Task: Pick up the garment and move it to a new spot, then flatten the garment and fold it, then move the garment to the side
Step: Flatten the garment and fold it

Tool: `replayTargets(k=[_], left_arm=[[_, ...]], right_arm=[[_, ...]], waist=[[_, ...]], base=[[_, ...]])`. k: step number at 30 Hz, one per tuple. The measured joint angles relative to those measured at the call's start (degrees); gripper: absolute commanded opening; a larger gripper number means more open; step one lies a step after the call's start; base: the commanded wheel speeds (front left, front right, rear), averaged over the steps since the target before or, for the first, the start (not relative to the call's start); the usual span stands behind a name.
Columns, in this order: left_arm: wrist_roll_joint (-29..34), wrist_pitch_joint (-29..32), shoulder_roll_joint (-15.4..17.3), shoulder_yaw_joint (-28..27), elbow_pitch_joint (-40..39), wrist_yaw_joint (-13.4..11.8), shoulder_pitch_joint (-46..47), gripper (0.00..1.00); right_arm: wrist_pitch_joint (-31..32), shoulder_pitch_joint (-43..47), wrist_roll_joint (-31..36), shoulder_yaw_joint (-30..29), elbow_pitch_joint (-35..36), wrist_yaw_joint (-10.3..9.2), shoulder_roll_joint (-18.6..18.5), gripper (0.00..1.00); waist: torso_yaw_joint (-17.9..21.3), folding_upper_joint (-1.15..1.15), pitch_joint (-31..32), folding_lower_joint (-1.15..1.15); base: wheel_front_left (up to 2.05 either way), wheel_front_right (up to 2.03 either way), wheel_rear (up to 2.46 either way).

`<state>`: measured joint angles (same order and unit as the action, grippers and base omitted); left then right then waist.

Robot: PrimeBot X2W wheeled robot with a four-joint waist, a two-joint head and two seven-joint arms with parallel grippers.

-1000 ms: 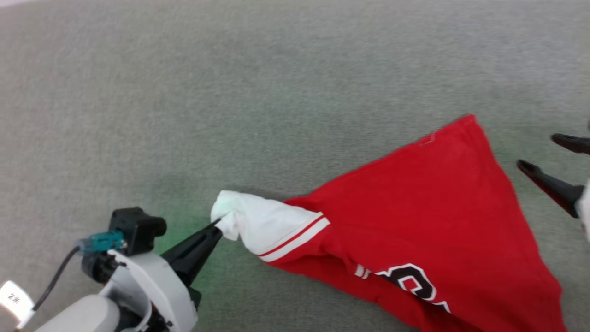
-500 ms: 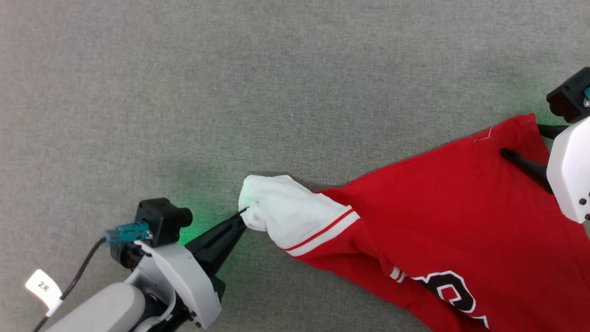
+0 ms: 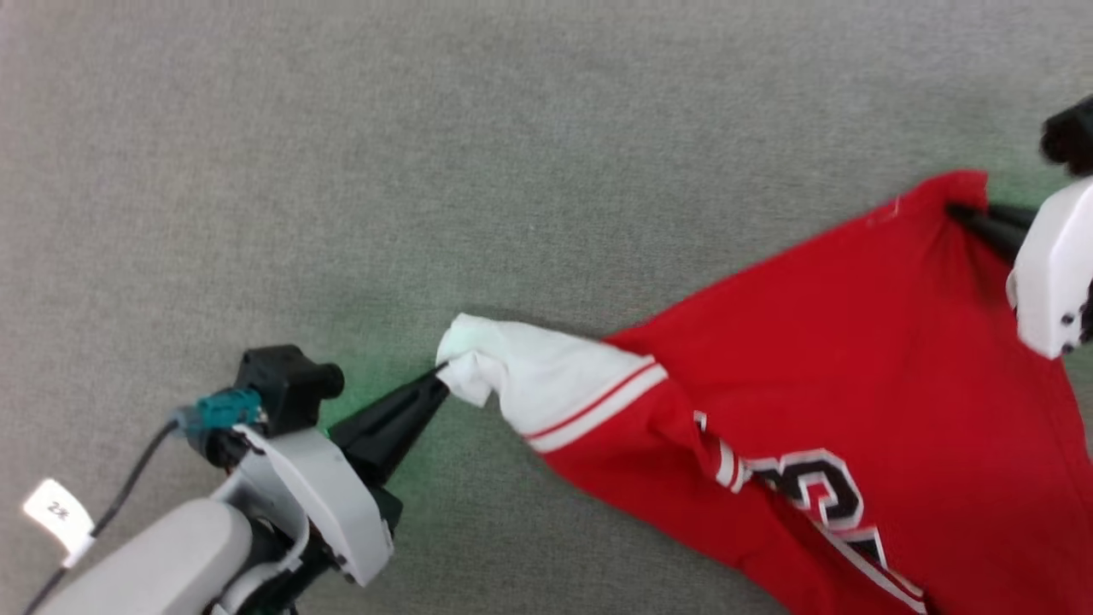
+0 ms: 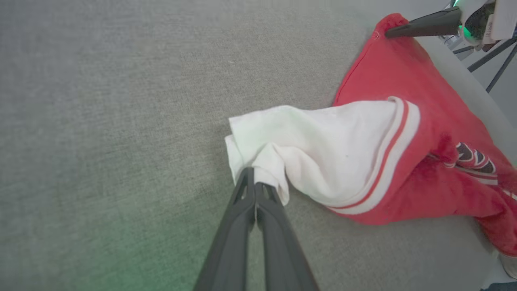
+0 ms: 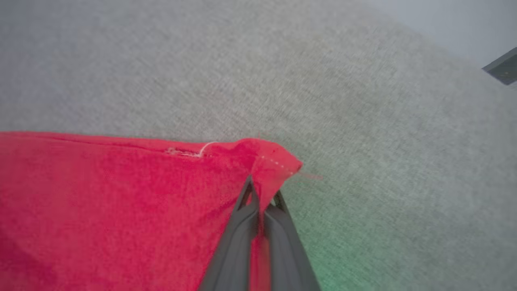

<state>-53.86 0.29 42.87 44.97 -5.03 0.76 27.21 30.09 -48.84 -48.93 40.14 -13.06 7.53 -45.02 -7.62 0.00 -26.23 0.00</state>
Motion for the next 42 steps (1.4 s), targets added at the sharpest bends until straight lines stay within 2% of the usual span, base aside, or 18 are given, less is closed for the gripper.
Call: replayTargets(k=[6, 12, 16, 23, 27, 33, 36, 42], left_arm=[[1.53, -0.57, 1.60, -1.09, -0.25, 1.91, 3.46, 0.00], [0.32, 0.54, 1.00, -2.32, 1.20, 4.99, 10.47, 0.00], [-0.70, 1.64, -0.42, -3.13, 5.20, 6.36, 20.17, 0.00], [1.74, 1.70, -3.94, -1.42, 18.13, 6.80, 44.76, 0.00], [3.69, -1.43, -6.19, 0.38, 27.89, 6.81, 58.42, 0.00], [8.83, -11.61, -10.10, 3.93, 39.11, 6.87, 75.58, 0.00], [11.46, -13.69, -11.18, 9.10, 41.85, 6.86, 79.94, 0.00], [7.36, -14.78, -11.70, 18.93, 44.80, 6.81, 80.38, 0.00]], right_arm=[[-6.93, -2.38, 0.75, -7.87, -6.99, 0.00, 3.20, 0.00], [-13.58, -6.09, 2.56, -19.08, -14.91, 0.02, 6.84, 0.00], [-16.13, -10.92, 3.27, -25.57, -19.68, 0.05, 10.21, 0.00], [-22.73, -25.33, 6.59, -34.43, -28.25, 0.09, 16.39, 0.00], [-26.77, -34.12, 9.05, -36.53, -32.06, 0.09, 19.27, 0.00], [-34.50, -44.33, 11.17, -40.16, -37.28, 0.18, 21.14, 0.00], [-35.89, -46.47, 11.23, -40.65, -39.64, 0.16, 21.23, 0.00], [-35.77, -45.59, 10.89, -37.96, -42.32, 0.05, 21.57, 0.00]], waist=[[1.73, 0.00, 2.05, 0.00], [3.78, 0.00, 3.37, 0.00], [5.02, 0.00, 3.34, 0.00], [6.75, 0.00, 0.65, 0.00], [7.95, 0.00, -1.44, 0.00], [10.18, 0.00, -4.06, 0.00], [10.95, 0.00, -5.07, 0.00], [11.32, 0.00, -6.26, 0.00]], base=[[0.00, 0.00, 0.00], [0.00, 0.00, 0.00], [0.00, 0.00, 0.00], [0.00, 0.00, 0.00], [0.00, 0.00, 0.00], [0.00, 0.00, 0.00], [0.00, 0.00, 0.00], [0.00, 0.00, 0.00]])
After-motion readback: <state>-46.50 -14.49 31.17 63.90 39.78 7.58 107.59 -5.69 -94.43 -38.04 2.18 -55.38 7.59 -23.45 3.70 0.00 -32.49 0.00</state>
